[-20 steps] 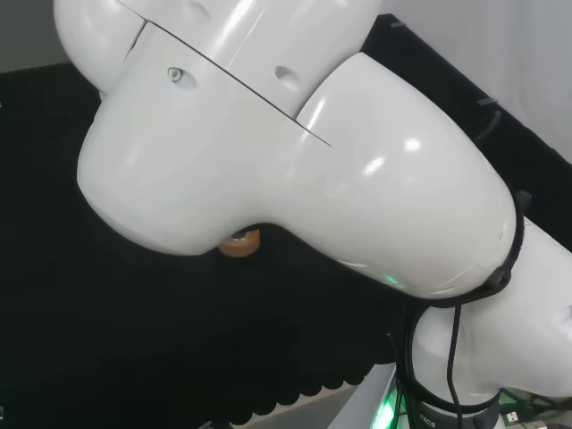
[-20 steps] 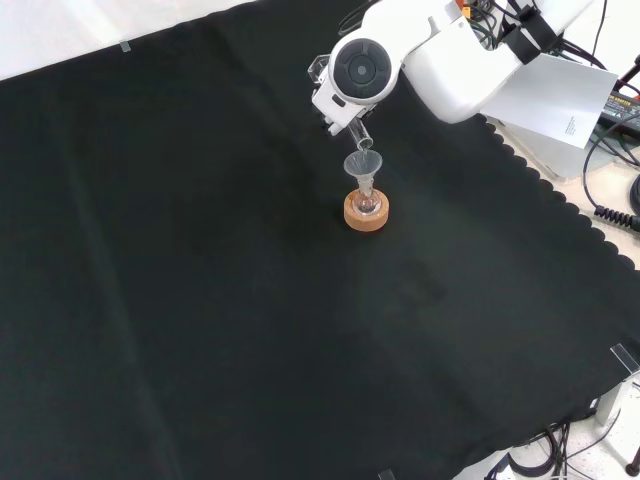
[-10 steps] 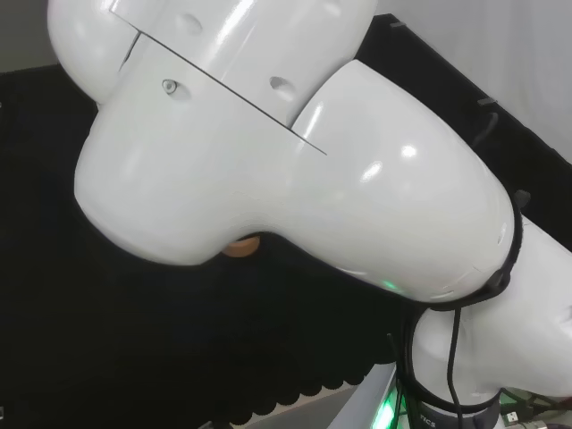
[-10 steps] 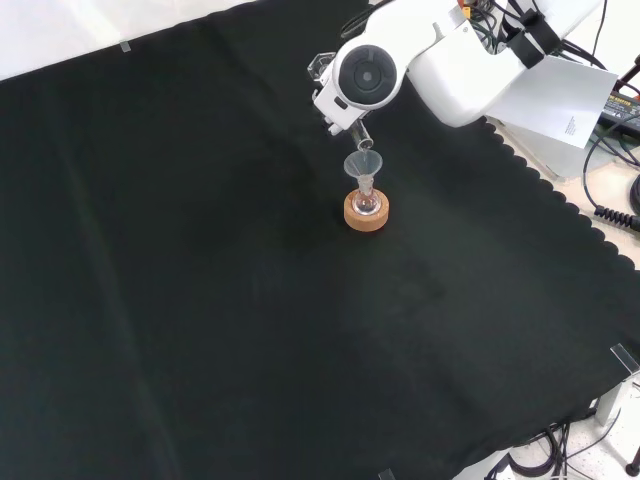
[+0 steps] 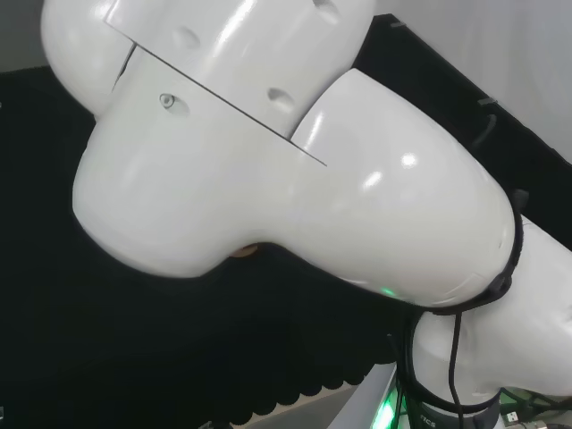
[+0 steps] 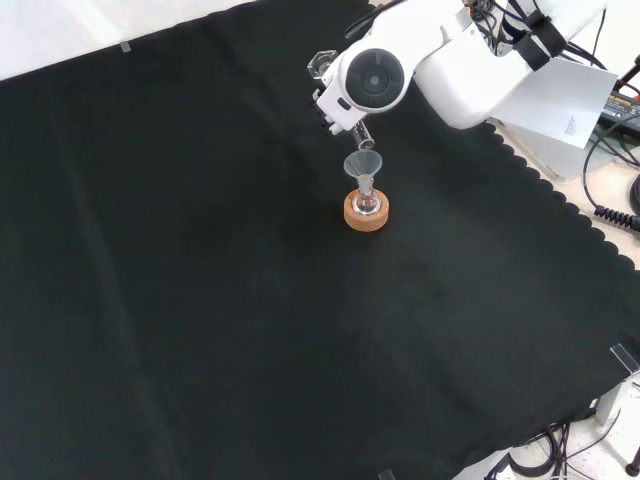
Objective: Pour the water from the graduated cylinder into the round-bottom flask.
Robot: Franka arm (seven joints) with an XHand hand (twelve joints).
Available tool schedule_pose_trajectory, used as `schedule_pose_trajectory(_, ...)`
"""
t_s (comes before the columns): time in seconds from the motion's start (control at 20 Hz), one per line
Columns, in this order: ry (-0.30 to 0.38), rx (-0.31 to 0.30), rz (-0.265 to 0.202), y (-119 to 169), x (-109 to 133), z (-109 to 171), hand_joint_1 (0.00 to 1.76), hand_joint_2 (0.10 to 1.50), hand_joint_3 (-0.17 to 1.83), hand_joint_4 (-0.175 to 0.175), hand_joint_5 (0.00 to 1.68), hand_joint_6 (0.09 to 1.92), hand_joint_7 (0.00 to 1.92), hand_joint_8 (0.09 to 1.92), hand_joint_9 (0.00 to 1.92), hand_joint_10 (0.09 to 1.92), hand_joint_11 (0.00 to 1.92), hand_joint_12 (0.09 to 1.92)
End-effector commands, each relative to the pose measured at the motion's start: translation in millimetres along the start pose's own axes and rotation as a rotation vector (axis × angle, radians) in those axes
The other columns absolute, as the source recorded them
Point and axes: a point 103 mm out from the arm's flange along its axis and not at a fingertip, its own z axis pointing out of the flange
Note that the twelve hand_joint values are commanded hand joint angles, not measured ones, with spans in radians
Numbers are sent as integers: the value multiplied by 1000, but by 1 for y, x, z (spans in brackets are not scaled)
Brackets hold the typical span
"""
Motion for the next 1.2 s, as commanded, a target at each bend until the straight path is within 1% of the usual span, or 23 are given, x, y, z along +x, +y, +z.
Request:
schedule_pose_trajectory(0.05, -5, 2, 6, 0, 8, -9, 1139, 1162, -1, -175, 905, 1132, 1169, 383, 1354, 87, 1224, 732)
schedule_pose_trajectory(0.4, -14, 16, 9, 1, -6, 6, 1139, 1162, -1, -175, 905, 1133, 1169, 382, 1355, 87, 1223, 731)
schedule_pose_trajectory(0.45, -33, 25, 20, 0, 8, -9, 1139, 1162, -1, -175, 905, 1133, 1169, 381, 1355, 87, 1223, 731)
schedule_pose_trajectory(0.5, -35, 25, 22, -1, 12, -14, 1139, 1162, -1, -175, 905, 1133, 1169, 381, 1355, 87, 1223, 731)
schedule_pose_trajectory(0.6, -35, 22, 24, -1, 15, -17, 1139, 1162, -1, -175, 905, 1133, 1169, 381, 1355, 87, 1223, 731)
schedule_pose_trajectory(0.75, -23, 12, 20, 0, 10, -13, 1139, 1162, -1, -175, 905, 1133, 1169, 380, 1355, 87, 1223, 731)
schedule_pose_trajectory(0.85, -30, 11, 30, -1, 14, -17, 1139, 1162, -1, -175, 905, 1133, 1170, 380, 1355, 87, 1223, 730)
schedule_pose_trajectory(0.95, -16, 7, 26, 0, 12, -14, 1139, 1162, -1, -175, 905, 1133, 1170, 380, 1355, 87, 1223, 730)
schedule_pose_trajectory(1.1, 15, 1, 14, 1, 4, -2, 1139, 1162, -1, -175, 905, 1133, 1170, 379, 1355, 87, 1223, 730)
schedule_pose_trajectory(1.2, 47, -8, 6, 1, -3, 7, 1139, 1162, -1, -175, 905, 1133, 1170, 379, 1356, 87, 1223, 730)
